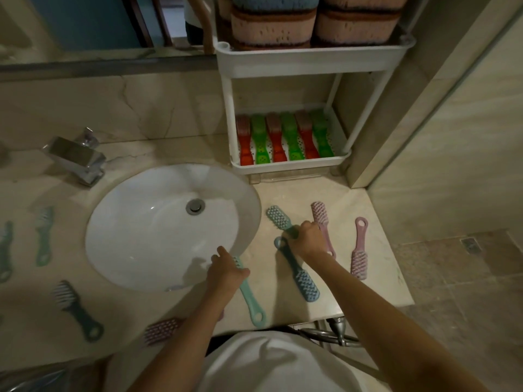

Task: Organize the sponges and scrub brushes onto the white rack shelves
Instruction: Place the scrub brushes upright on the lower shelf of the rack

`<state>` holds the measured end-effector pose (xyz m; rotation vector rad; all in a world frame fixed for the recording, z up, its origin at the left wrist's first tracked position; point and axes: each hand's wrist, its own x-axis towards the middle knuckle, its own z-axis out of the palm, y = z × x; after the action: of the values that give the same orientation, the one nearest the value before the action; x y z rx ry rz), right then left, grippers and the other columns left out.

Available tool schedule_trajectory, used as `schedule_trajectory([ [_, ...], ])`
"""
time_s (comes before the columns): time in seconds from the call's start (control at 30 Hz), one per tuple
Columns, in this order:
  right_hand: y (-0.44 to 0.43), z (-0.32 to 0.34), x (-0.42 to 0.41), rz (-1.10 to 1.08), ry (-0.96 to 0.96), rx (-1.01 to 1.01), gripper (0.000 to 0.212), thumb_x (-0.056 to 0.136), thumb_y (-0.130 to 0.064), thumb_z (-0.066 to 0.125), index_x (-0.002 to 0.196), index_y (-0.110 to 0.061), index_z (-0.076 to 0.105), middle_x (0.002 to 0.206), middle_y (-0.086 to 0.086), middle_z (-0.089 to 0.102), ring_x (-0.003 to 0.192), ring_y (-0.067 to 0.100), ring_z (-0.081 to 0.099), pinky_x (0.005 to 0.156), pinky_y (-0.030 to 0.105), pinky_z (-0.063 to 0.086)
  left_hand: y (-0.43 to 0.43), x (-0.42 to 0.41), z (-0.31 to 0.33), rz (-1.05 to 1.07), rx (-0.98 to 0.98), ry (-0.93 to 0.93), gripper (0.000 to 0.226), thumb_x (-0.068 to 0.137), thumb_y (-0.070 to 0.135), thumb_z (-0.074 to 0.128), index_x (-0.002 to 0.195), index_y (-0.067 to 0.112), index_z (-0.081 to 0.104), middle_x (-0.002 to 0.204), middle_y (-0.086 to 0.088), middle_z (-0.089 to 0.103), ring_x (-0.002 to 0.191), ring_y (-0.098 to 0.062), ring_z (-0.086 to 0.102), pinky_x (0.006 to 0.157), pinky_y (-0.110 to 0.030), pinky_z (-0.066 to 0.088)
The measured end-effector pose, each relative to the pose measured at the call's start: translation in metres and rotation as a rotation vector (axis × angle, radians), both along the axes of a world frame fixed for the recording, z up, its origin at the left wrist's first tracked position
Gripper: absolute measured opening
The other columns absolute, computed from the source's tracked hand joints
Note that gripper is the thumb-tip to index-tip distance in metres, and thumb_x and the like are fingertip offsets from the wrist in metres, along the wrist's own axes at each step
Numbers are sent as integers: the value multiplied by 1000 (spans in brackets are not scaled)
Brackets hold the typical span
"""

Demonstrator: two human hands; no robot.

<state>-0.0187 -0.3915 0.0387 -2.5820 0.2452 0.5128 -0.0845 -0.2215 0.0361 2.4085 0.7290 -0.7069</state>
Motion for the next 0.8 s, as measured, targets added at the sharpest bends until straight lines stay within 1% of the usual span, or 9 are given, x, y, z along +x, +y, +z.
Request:
schedule_trajectory([
  [0.07,-4,2,-3,-9,-26,21,33,92,-36,51,102,-5,57,83,3,54,81,20,57,72,33,52,-1,-1,1,39,4,-34,68,79,27,67,131,1,30,131,-20,44,120,-37,48,95,-37,41],
  [0.13,-8,3,-5,26,-34,43,31,93,-32,49,103,-3,54,95,9,53,94,26,56,85,41,51,-1,0,2,60,18,-41,66,79,26,67,128,1,32,131,-20,42,119,-37,49,95,-37,42],
  [0.2,-12,0,-5,29,-50,65,26,93,-28,50,103,-5,53,103,13,55,94,27,56,84,43,52,0,2,0,105,8,-15,65,79,27,68,127,0,33,132,-21,40,120,-36,48,95,-35,42],
  [0.33,-19,2,-1,63,-125,75,18,93,-16,52,106,-4,52,106,17,59,90,28,59,77,39,53,3,9,-3,124,13,-42,54,79,25,67,119,-3,44,124,-21,57,115,-37,55,91,-35,46],
  [0.43,-20,11,12,180,-257,0,24,93,-13,51,115,-6,51,109,19,58,91,34,60,74,40,54,8,17,-1,170,-28,-67,46,79,20,66,115,-4,52,119,-21,62,112,-36,59,86,-34,48],
  [0.57,-19,37,54,304,-430,-86,37,95,-14,47,132,-14,46,110,19,53,89,34,59,68,34,49,21,48,12,325,-147,-172,41,80,21,64,111,-5,58,112,-20,65,104,-34,62,79,-32,47],
  [0.67,-6,57,91,349,-499,-175,40,98,-14,40,138,-17,40,120,22,49,99,37,58,77,39,50,30,80,30,454,-246,-314,31,85,19,58,106,-4,59,101,-17,64,91,-30,62,68,-29,43],
  [0.73,6,62,114,377,-455,-235,41,99,-14,37,140,-21,37,129,22,45,109,37,55,86,43,49,35,100,42,580,-359,-419,27,85,15,58,105,-3,56,104,-19,62,89,-29,59,62,-29,44],
  [0.8,16,64,134,405,-385,-274,43,98,-12,37,140,-24,37,135,21,42,119,37,49,94,43,45,39,115,50,689,-422,-502,35,84,14,60,114,-4,54,114,-22,61,88,-28,57,55,-27,47],
])
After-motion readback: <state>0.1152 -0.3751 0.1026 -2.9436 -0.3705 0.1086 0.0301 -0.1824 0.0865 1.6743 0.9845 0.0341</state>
